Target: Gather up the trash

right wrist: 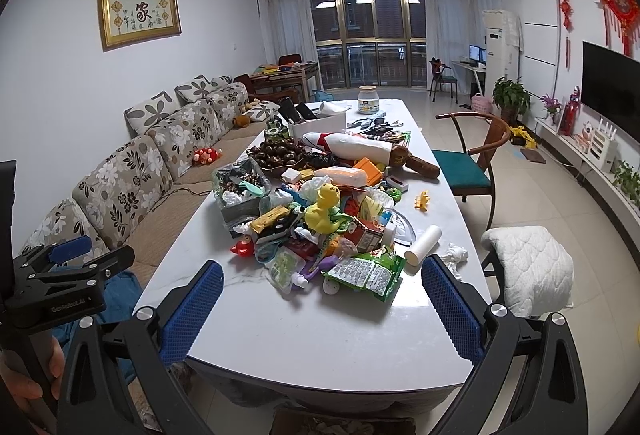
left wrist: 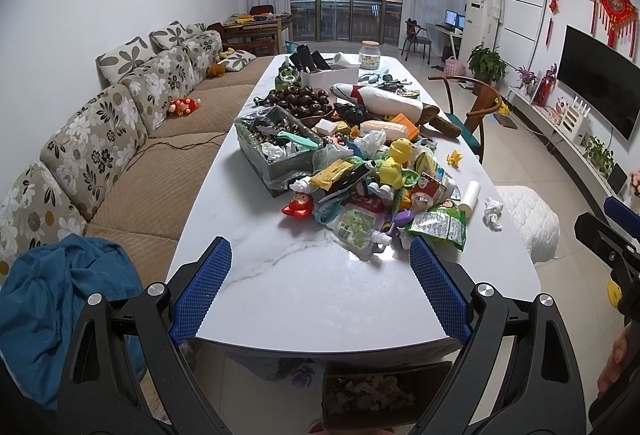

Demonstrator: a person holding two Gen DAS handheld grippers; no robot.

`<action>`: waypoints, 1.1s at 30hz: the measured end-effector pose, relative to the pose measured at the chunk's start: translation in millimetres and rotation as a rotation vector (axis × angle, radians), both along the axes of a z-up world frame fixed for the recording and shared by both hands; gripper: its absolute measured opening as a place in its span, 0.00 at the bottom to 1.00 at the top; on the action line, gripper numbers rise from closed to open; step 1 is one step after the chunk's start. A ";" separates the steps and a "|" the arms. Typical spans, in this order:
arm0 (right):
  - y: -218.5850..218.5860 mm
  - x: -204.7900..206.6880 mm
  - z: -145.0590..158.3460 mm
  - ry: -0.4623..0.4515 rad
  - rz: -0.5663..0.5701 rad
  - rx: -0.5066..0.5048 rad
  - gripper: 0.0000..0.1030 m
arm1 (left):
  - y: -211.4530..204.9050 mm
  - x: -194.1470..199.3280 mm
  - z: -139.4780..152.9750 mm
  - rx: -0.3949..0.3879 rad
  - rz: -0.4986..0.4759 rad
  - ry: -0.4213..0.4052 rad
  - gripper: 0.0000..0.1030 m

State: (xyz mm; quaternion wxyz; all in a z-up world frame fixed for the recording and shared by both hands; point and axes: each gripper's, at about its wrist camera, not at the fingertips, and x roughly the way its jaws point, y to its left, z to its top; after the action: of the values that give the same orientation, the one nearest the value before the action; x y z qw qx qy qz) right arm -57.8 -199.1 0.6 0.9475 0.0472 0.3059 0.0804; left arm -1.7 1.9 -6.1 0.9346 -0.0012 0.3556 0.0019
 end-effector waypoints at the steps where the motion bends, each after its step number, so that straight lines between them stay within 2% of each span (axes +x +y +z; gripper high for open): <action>1: -1.1 0.9 1.7 -0.029 0.014 0.020 0.95 | 0.4 0.0 0.0 -0.002 -0.002 0.001 0.86; 3: -0.2 1.0 -0.9 0.001 0.000 -0.002 0.95 | 1.4 -0.9 -1.3 -0.001 -0.002 0.002 0.86; 33: 7.8 -4.9 -3.7 0.005 -0.001 -0.001 0.95 | 4.9 -1.6 -8.7 -0.003 0.005 0.017 0.86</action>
State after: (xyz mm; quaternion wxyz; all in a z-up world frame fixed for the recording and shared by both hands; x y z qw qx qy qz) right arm -62.7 -191.3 -3.1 0.9468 0.0473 0.3083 0.0796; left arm -3.3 6.8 -14.7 0.9316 -0.0035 0.3635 0.0035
